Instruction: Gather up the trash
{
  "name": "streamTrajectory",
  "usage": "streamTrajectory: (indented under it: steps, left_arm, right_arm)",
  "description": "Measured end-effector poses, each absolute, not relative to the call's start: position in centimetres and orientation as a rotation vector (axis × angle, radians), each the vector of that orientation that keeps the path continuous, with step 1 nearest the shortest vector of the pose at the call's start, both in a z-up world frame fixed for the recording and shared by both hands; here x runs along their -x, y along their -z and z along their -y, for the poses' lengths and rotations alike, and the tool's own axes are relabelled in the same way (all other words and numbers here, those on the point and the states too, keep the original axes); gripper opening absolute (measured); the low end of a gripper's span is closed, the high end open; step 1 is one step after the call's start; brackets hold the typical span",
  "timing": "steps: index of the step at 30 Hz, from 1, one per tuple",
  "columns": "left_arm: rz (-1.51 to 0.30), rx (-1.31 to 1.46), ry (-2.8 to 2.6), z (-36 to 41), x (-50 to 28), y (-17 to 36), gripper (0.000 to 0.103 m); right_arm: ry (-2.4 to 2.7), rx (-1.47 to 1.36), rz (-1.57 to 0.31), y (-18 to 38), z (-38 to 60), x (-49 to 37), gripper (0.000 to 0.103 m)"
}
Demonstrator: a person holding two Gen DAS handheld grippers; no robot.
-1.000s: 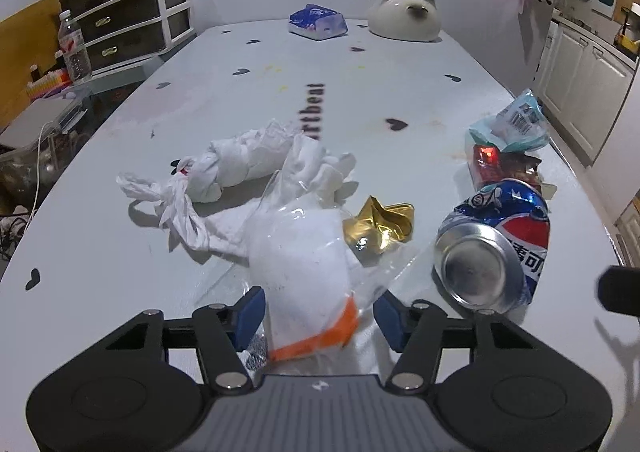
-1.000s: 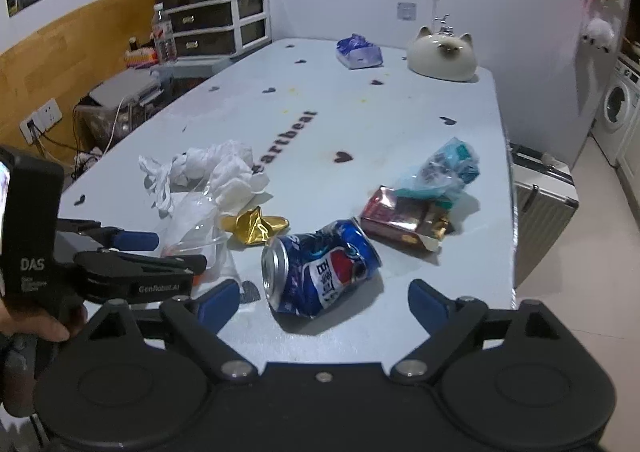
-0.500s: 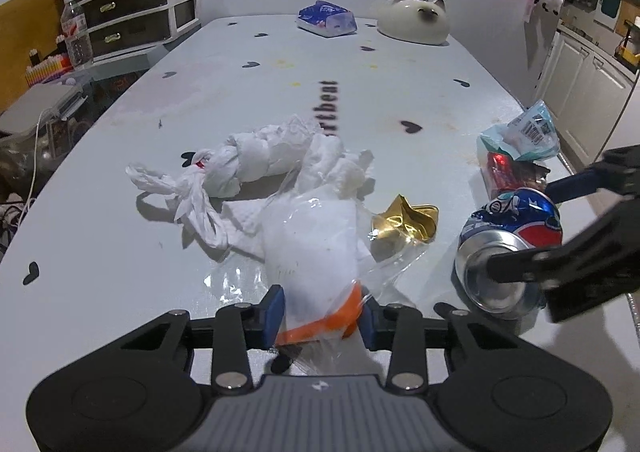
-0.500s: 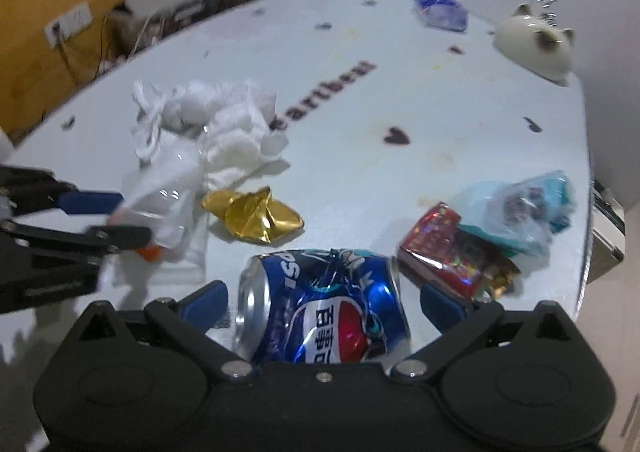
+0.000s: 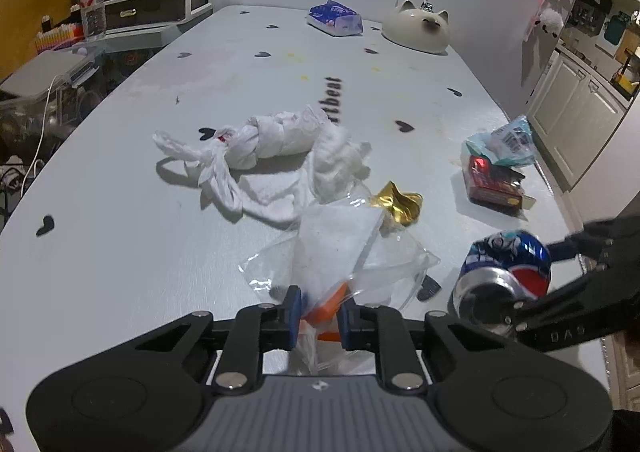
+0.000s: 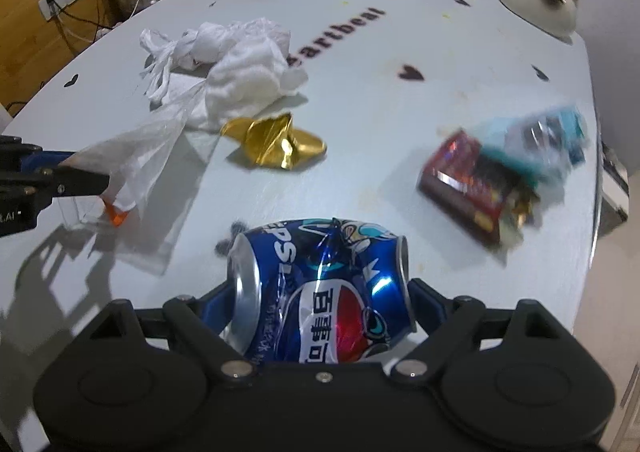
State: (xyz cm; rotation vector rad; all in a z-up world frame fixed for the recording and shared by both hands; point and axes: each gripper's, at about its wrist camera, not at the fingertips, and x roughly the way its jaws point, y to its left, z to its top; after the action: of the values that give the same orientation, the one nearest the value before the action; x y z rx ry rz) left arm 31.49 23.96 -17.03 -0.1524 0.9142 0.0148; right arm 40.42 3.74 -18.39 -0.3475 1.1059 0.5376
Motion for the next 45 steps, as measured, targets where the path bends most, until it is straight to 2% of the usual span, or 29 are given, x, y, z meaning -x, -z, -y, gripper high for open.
streamTrajectory:
  steps: [14,31,45]
  left_arm:
    - [-0.889,0.184,-0.009,-22.3,-25.8,14.9,0.005]
    - [-0.802,0.195,-0.011,-18.8,-20.2,10.2,0.004]
    - [-0.777,0.168,-0.004,-14.7,-20.3,8.8,0.004]
  right_arm:
    - [-0.382,0.124,-1.031,14.5,0.4,-33.4,0.087]
    - [-0.387,0.051,-0.904,10.3,3.4,-28.1,0.086]
    - [-0.382,0.008,-0.859,9.3,7.1,-27.3,0.086]
